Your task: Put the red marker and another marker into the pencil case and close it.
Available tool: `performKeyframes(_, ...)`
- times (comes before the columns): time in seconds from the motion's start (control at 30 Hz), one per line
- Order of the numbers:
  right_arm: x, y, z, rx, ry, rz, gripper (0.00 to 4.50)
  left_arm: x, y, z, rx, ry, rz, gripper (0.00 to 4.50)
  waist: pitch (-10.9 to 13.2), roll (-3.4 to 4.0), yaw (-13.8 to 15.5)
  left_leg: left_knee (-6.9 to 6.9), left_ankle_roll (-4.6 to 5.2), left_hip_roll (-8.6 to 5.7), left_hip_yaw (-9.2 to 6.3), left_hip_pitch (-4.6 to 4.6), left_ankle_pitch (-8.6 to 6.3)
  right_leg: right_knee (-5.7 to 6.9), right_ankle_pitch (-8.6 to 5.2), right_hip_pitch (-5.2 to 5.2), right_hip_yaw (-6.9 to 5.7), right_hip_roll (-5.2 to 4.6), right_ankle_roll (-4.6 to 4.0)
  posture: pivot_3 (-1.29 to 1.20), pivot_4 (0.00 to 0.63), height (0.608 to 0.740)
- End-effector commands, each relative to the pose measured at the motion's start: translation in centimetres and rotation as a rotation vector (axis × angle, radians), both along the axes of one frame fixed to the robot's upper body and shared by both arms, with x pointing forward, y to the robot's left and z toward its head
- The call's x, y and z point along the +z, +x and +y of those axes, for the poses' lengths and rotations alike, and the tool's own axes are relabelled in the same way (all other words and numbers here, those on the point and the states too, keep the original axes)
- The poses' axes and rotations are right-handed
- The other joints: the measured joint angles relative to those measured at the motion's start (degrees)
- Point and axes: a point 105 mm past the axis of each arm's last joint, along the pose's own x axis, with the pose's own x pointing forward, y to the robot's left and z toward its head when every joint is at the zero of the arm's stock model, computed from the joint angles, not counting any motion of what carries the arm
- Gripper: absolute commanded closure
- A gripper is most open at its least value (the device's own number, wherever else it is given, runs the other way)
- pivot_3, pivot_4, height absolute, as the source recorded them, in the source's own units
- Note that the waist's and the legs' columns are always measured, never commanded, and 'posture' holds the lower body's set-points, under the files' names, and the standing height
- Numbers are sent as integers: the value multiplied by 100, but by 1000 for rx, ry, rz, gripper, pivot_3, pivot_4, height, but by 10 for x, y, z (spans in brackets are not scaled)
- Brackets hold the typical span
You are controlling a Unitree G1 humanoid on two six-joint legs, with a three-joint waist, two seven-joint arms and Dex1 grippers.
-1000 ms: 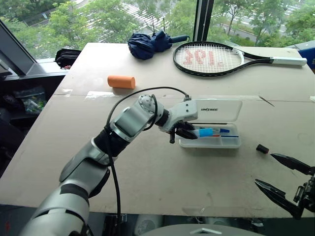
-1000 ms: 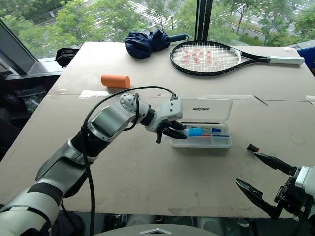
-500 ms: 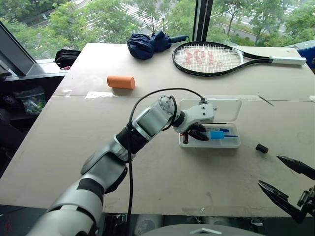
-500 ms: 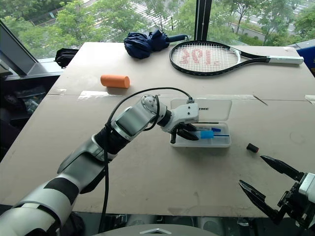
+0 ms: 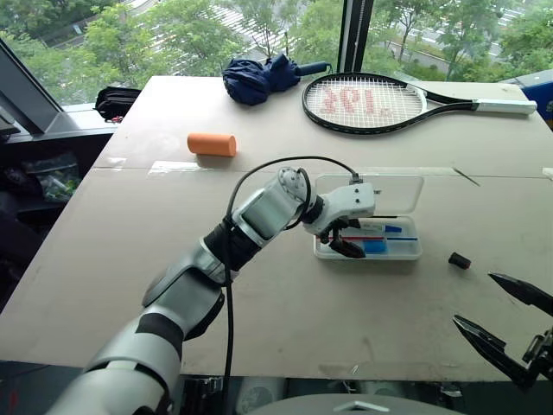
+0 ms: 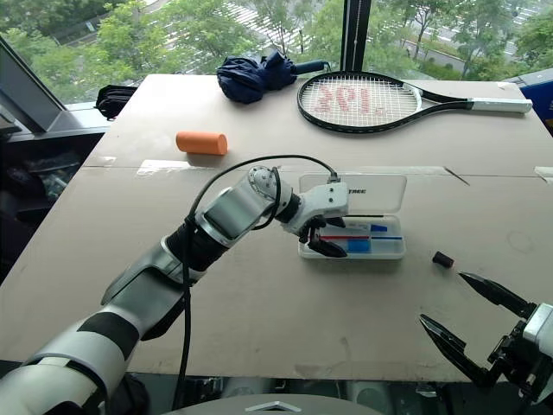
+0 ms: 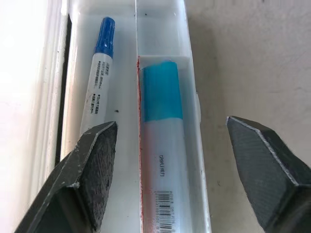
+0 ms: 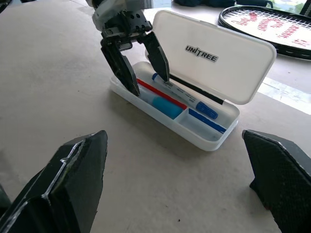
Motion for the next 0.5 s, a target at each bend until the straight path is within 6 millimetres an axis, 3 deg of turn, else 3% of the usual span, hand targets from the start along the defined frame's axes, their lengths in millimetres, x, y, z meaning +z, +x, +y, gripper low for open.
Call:
performKeyframes(0.03, -8, 20, -16, -108, -85, 44, 0, 37, -16, 18, -56, -186, -60, 1042, -1, 4, -25, 0, 0, 4, -1, -2, 0, 1, 0, -2, 1, 0, -1, 0, 150, 730)
performKeyframes(0.1, -21, 35, -26, -148, -166, 128, 0, 47, -35, 39, -101, -336, -31, 1042, -10, 22, -100, -6, -1, 8, 8, 9, 0, 1, 0, -1, 11, -4, -2, 0, 150, 730)
performKeyframes(0.3, -46, 74, -51, -191, -291, 359, 0, 53, -84, 89, -126, -452, 98, 1042, 0, 18, -49, -1, -4, 7, -2, 2, 2, 4, 1, 3, -4, -9, -4, 0, 150, 730)
performKeyframes(0.5, -53, 107, -65, -240, -325, 445, 0, 51, -102, 90, -95, -474, 73, 1042, 3, 13, 69, 6, -3, -5, -3, -2, 2, -3, 1, 9, -8, -21, -2, 0, 150, 730)
